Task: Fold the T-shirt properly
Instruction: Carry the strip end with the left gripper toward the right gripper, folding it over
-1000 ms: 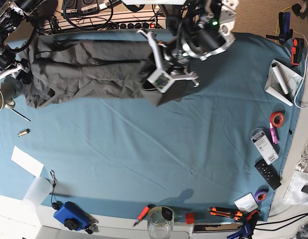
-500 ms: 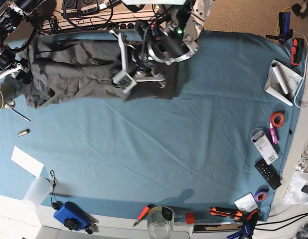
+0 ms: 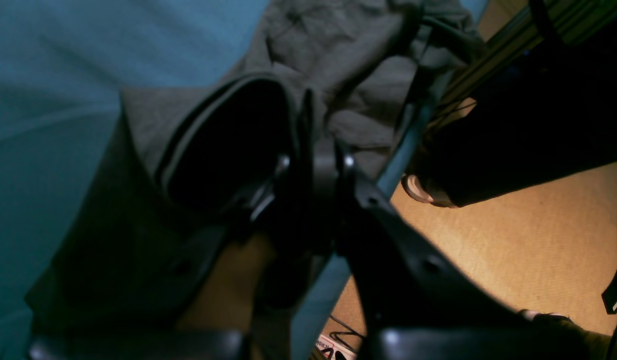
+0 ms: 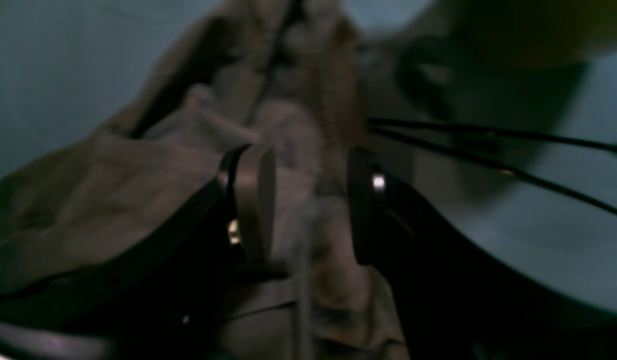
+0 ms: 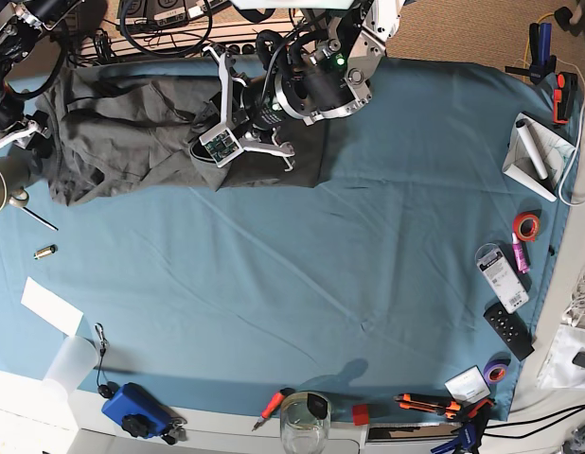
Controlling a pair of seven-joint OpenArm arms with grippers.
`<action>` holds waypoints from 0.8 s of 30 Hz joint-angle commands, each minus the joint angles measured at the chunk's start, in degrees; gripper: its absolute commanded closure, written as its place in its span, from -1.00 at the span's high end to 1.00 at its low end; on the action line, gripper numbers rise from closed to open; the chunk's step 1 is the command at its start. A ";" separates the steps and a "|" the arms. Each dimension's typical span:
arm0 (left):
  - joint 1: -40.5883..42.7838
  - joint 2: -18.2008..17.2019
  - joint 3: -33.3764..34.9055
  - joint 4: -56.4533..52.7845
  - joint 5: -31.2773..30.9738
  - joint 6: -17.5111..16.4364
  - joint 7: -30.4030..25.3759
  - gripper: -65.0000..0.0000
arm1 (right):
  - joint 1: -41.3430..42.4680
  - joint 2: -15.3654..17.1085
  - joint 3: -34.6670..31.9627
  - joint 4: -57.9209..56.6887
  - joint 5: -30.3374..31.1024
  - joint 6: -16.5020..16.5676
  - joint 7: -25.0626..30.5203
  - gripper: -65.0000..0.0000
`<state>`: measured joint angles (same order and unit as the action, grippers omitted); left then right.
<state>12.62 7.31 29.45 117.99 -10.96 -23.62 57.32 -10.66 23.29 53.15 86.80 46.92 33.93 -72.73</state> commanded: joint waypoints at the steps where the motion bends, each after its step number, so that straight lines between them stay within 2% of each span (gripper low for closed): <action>1: -0.44 0.90 0.33 0.72 -1.03 -0.13 -1.70 -1.00 | 0.33 1.46 0.48 0.90 0.98 0.09 1.88 -0.26; 6: -1.31 0.90 0.33 0.15 0.90 2.08 -2.12 -1.00 | 0.33 1.44 0.48 0.90 1.03 0.09 2.97 -0.26; 10: -5.60 1.53 0.33 -5.95 4.94 4.72 -2.47 -1.00 | 0.33 1.46 0.48 0.90 1.03 0.09 2.84 -0.26; 16: -11.69 1.62 0.44 -12.46 -0.63 4.57 0.96 -1.00 | 0.33 1.46 0.48 0.90 1.01 0.11 3.04 -0.26; 24: -13.11 1.69 1.90 -12.46 -2.73 5.79 0.31 -1.00 | 0.33 1.46 0.48 0.90 0.98 0.13 4.00 -0.26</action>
<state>0.12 7.57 31.18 104.36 -13.08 -17.76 58.94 -10.66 23.16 53.25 86.76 47.07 33.95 -70.02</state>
